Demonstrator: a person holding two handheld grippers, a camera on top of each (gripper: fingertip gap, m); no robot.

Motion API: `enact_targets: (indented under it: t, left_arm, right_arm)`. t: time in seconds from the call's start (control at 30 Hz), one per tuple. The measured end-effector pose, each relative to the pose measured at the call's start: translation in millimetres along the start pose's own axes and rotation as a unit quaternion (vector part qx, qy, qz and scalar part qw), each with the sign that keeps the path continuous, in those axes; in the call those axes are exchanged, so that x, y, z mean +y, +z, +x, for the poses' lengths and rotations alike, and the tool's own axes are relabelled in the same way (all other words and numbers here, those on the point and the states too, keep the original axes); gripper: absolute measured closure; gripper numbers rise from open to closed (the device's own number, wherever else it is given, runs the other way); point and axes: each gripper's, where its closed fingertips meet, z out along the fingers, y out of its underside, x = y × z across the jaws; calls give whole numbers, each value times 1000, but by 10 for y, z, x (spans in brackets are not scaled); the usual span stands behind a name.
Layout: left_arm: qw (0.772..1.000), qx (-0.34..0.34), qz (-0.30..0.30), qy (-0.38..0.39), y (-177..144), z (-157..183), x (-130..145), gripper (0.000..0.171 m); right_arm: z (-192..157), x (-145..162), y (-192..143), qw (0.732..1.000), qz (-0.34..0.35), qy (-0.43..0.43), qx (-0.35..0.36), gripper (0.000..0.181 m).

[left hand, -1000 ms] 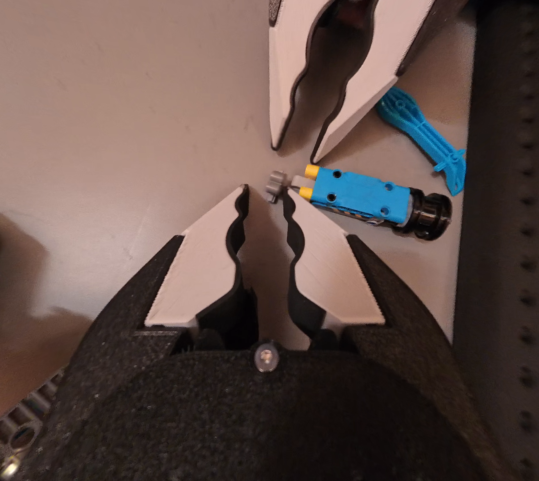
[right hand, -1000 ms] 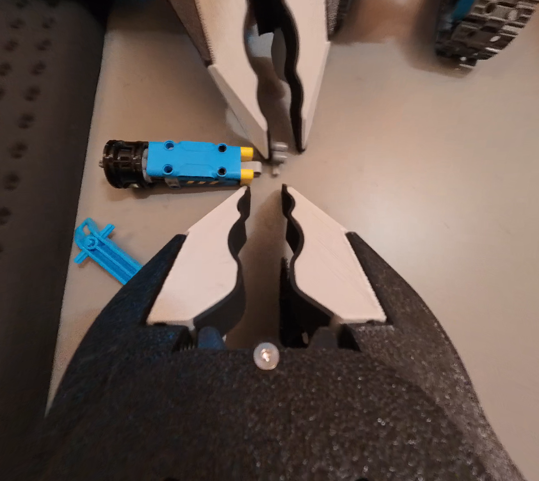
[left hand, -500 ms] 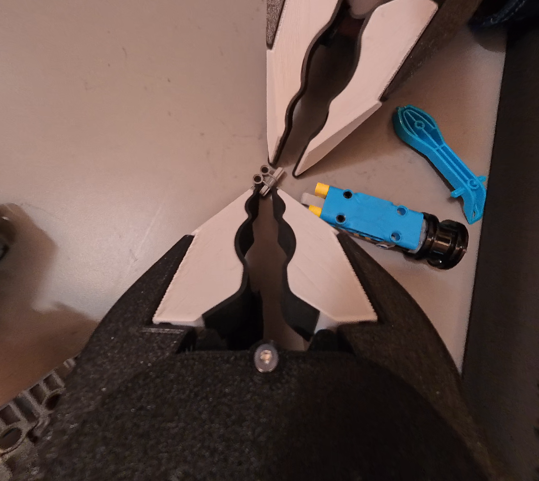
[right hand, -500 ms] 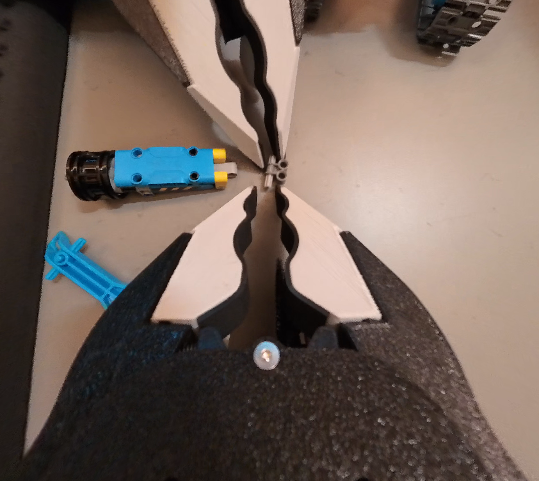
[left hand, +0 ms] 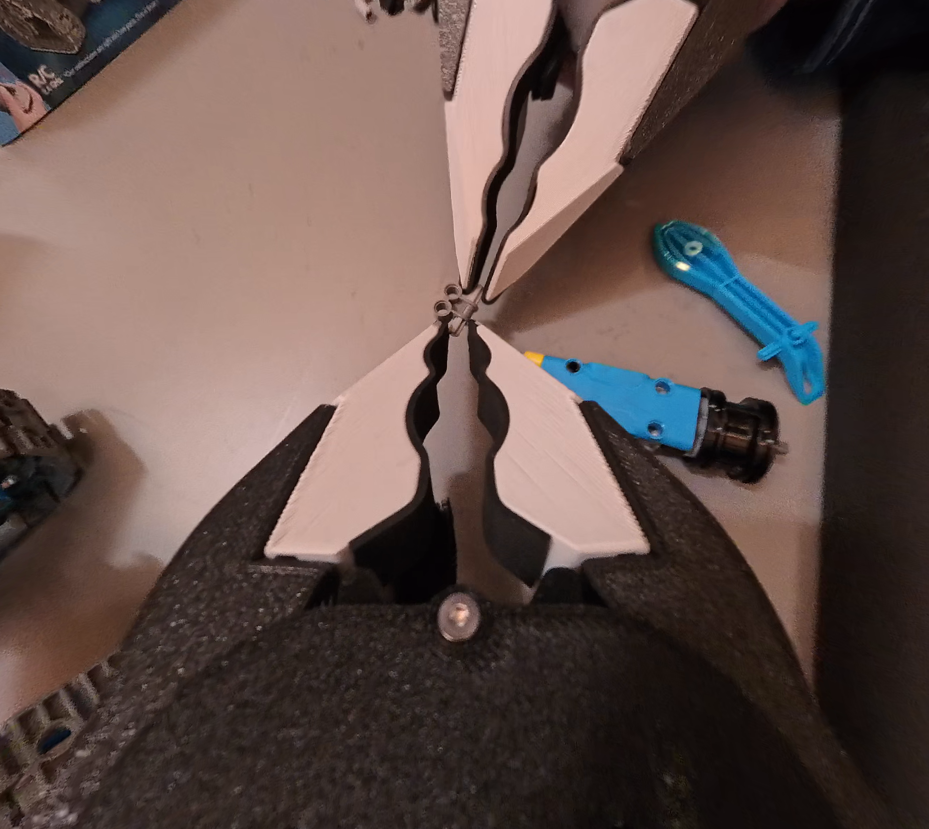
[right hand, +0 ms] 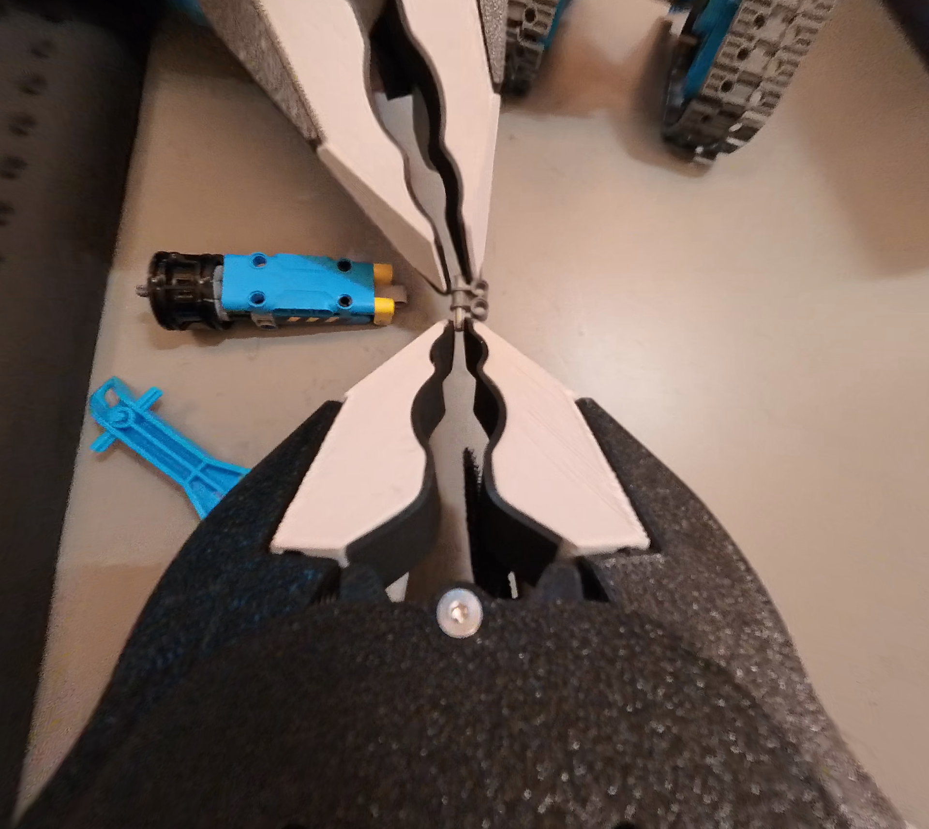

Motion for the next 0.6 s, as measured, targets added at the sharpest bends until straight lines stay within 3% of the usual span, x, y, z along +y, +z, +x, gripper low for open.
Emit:
enact_targets:
  t: [0.1,0.2,0.3,0.37,0.43,0.6]
  left_arm:
    - [995,38,40,-83,-93,-34,-96,170]
    - [978,98,69,-172,-134,-14,-178,143]
    - [947,174,120,-241,-220,58,-359,146]
    - [935,200,140,-257,-265,75,-420,161]
    - [930,215,149,-258,-292,116,-464,162]
    - [944,196,142,-222,-286,141,-455,166]
  right_arm:
    - [53,-60,-92,995,10,-82,57,179]
    - [85,-155,-174,985,21,-136,103,179]
    - [41,-326,-257,976,57,-172,123,179]
    - [15,-396,-295,969,67,-194,137,179]
    - [-33,-418,-287,965,69,-214,137,179]
    - [-42,-413,-273,961,60,-226,150,179]
